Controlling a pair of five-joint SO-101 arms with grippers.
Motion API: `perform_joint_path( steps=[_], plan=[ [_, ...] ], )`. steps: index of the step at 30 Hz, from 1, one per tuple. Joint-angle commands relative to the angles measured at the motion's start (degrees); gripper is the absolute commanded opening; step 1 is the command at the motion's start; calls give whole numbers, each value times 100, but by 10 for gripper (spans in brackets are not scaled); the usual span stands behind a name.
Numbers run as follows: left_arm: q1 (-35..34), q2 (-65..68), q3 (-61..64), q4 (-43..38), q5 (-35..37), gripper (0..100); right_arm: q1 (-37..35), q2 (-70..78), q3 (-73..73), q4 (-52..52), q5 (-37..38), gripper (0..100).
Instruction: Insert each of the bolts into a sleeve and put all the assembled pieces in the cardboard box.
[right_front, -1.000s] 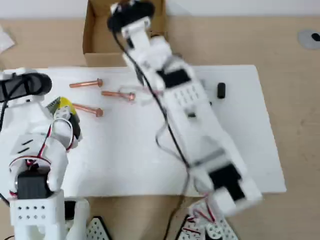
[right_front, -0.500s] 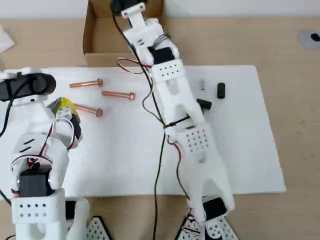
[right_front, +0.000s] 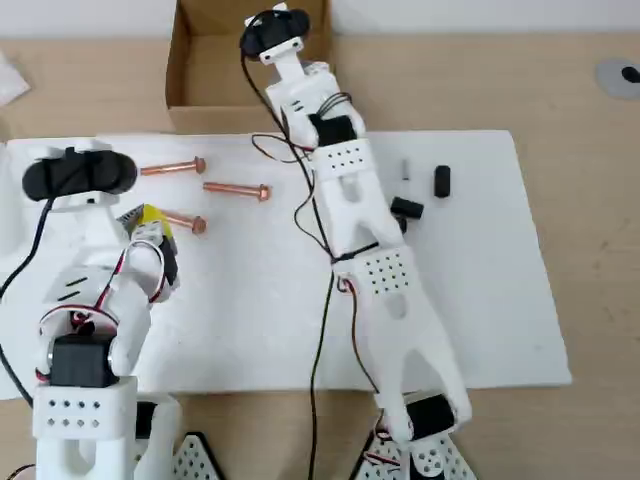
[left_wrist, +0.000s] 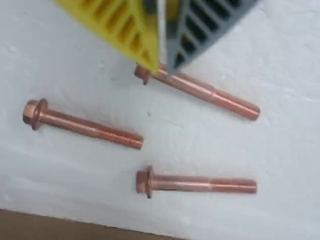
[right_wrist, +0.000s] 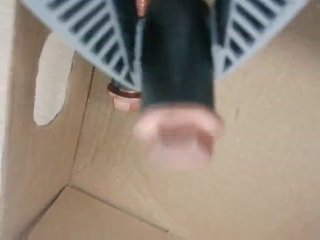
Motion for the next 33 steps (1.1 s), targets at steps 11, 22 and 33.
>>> perform_joint_path(
  steps=[11,22,33],
  plan=[
    [62,40,-105,-105,-466,94,-277,-1174,-963,1829,-79,239],
    [-97,2316,-1829,299,-3103,105,505,-2695,-963,3947,492,237],
    [-237,5947,-4967,1407,-4941,104,743,-4224,-927,5987,1486,236]
  ],
)
